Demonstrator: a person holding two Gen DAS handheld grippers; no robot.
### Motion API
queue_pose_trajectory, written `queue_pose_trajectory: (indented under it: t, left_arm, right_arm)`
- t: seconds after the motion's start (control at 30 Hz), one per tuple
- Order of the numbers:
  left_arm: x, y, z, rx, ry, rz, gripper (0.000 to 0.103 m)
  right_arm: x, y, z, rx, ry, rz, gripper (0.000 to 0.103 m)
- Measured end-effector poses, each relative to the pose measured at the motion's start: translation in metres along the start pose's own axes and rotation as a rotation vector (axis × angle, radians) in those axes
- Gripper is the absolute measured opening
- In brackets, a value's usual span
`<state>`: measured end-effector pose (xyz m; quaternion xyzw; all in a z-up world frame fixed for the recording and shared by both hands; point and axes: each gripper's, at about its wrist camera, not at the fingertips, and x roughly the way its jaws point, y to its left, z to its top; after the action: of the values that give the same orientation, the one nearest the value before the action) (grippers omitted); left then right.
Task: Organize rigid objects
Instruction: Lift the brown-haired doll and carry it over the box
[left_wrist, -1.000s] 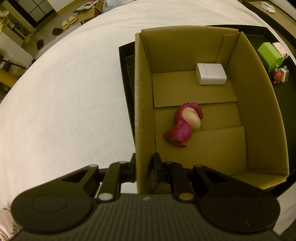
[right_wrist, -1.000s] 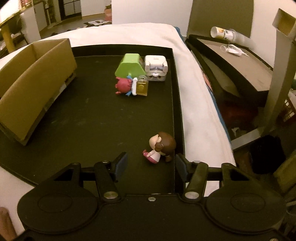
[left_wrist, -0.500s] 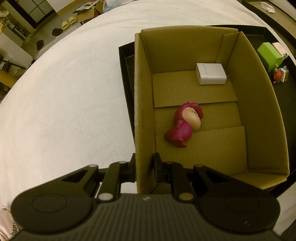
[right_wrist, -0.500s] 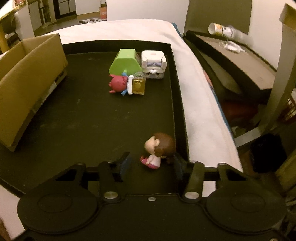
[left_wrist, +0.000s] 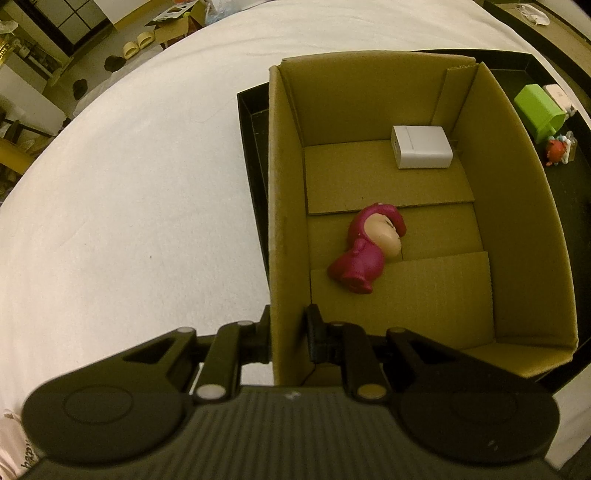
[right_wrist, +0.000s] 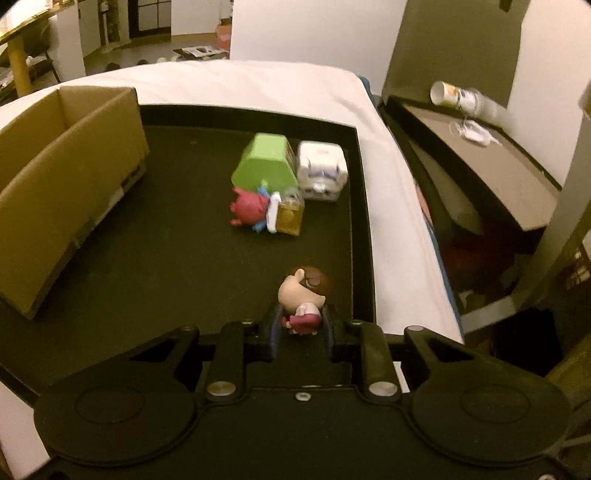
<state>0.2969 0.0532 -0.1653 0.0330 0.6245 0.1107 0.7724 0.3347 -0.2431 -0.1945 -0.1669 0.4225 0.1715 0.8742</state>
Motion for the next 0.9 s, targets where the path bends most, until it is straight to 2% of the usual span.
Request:
queue_pose_trajectory:
  t: [0.33, 0.63, 0.9]
  left_arm:
    - [0.0, -0.001, 0.0, 0.001, -0.001, 0.001, 0.015]
    - [-0.001, -0.001, 0.001, 0.001, 0.0, 0.0, 0.015]
    - [0.0, 0.0, 0.0, 0.001, -0.002, -0.002, 0.015]
  right_arm:
    - [-0.002, 0.018, 0.023, -0.059, -0.052, 0.029, 0.022]
    - [-0.01, 0.039, 0.037, -0.155, -0.13, 0.038, 0.022]
    - [-0.026, 0.053, 0.06, -0.188, -0.193, 0.07, 0.022]
